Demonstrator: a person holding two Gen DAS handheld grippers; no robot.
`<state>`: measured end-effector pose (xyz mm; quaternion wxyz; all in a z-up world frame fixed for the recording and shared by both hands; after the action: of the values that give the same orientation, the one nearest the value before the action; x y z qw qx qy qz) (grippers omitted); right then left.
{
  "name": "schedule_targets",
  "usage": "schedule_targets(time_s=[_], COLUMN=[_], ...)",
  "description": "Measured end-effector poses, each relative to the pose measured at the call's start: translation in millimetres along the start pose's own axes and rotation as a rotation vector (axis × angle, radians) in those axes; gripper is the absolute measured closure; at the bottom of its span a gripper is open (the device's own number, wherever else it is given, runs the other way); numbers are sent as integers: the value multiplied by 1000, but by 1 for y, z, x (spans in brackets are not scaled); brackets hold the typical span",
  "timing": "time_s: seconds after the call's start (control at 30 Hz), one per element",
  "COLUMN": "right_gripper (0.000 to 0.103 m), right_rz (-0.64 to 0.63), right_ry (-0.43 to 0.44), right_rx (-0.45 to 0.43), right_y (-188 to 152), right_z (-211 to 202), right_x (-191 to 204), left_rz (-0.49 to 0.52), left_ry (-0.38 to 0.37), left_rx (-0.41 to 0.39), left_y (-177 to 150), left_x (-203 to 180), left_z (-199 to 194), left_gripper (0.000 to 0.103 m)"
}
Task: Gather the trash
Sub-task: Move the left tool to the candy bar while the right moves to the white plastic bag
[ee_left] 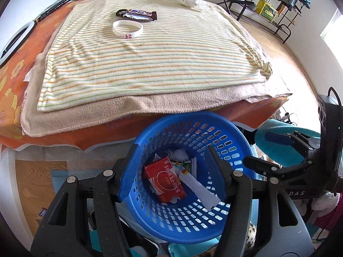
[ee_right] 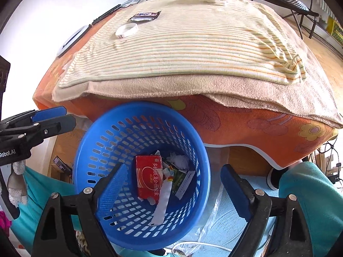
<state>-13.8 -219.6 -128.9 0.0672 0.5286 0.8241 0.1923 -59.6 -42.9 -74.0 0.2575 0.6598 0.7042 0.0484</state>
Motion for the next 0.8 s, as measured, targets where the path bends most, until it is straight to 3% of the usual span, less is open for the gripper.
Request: schedule_targets(time_s=[0.47,0.8], right_gripper=[5,5], right_rz=[-39,-13], right_ry=[-66,-83], right_rx=[-176,-290], right_y=[59,132], right_z=[-35,-42], right_x=[-7,-25], left_rz=[-35,-91], left_ry=[24,-5], left_rx=[-118,-150], left_y=[96,176], left_x=[24,54], left_z=[-19,2], left_gripper=[33,33])
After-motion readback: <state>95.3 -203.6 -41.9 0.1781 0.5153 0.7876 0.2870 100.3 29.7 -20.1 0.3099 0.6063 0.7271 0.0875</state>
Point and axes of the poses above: each gripper's, at about its wrist camera, not at the fingertips, and z roughly the way its jaws point, x to its left, y to its top, the point moved 1 cm from there along z, roughly the way its jaws point, and after that the axes turned 7 degrees about -y, right-handed, at the moved point
